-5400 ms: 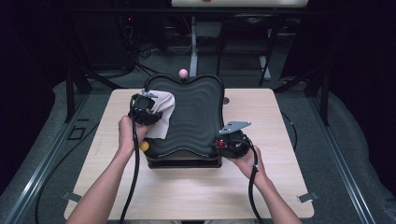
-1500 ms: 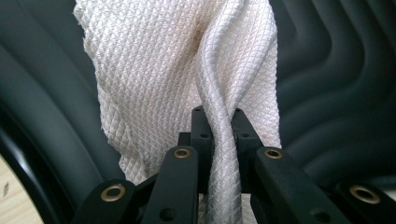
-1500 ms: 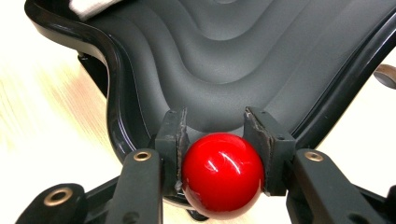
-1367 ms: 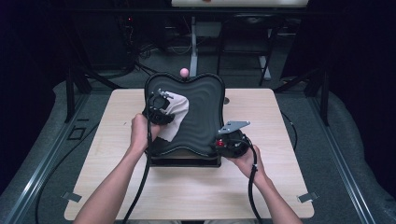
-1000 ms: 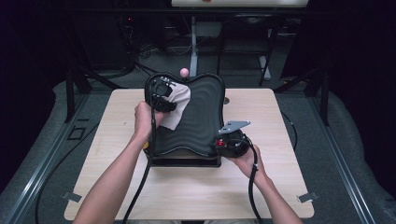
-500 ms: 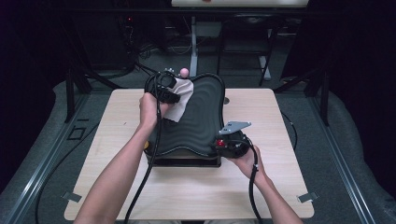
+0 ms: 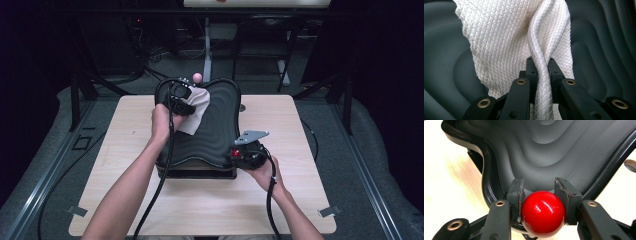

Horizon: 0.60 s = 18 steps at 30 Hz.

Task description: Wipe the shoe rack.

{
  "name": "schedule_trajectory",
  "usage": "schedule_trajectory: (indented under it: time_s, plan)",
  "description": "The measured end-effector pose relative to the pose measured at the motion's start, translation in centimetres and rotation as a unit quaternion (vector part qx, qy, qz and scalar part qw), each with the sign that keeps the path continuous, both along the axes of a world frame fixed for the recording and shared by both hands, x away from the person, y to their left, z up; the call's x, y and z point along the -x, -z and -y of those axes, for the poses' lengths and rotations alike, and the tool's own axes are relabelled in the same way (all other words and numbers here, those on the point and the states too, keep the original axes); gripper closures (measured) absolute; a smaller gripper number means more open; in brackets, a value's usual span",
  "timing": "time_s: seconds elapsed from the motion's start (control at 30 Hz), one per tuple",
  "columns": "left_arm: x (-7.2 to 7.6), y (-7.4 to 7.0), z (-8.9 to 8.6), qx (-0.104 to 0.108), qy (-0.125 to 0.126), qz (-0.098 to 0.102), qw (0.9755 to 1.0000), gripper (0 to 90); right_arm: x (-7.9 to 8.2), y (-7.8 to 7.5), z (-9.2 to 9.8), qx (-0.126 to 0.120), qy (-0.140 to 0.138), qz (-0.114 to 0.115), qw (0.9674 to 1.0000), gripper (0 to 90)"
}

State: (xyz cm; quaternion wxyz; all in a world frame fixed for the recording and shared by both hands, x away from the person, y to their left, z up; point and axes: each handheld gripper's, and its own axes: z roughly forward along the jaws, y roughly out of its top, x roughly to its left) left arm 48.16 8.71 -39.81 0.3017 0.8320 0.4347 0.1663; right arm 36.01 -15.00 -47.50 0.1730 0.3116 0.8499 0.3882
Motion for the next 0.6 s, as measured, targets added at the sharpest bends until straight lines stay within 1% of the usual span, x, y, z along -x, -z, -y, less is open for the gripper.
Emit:
schedule_trajectory:
  time_s: [0.07, 0.33, 0.37, 0.47, 0.5, 0.53, 0.6]
  plan:
    - [0.2, 0.1, 0.1, 0.0, 0.002, 0.002, 1.0, 82.5, 0.0, 0.0, 0.0, -0.001, 0.0, 0.001, 1.0, 59.7]
    - [1.9, 1.2, 0.2, 0.008, 0.017, -0.001, 0.9998, 82.5, 0.0, 0.1, 0.0, -0.005, 0.0, 0.001, 1.0, 59.7]
    - [1.9, 1.2, 0.2, 0.008, 0.017, -0.001, 0.9998, 82.5, 0.0, 0.1, 0.0, -0.004, 0.0, 0.001, 1.0, 59.7]
    - [2.8, 1.8, 0.1, 0.012, 0.023, -0.001, 0.9997, 82.5, 0.0, 0.1, 0.0, -0.005, 0.0, 0.001, 1.0, 59.7]
    - [2.8, 1.8, 0.1, 0.012, 0.023, -0.001, 0.9997, 82.5, 0.0, 0.1, 0.0, -0.005, 0.0, 0.001, 1.0, 59.7]
    - [3.3, 2.1, 0.1, 0.012, 0.027, -0.001, 0.9996, 82.5, 0.0, 0.1, 0.0, -0.005, 0.0, 0.001, 1.0, 59.7]
    - [3.8, 2.3, 0.2, 0.011, 0.032, 0.0, 0.9994, 82.5, 0.0, 0.1, 0.0, -0.005, 0.002, 0.001, 1.0, 59.6]
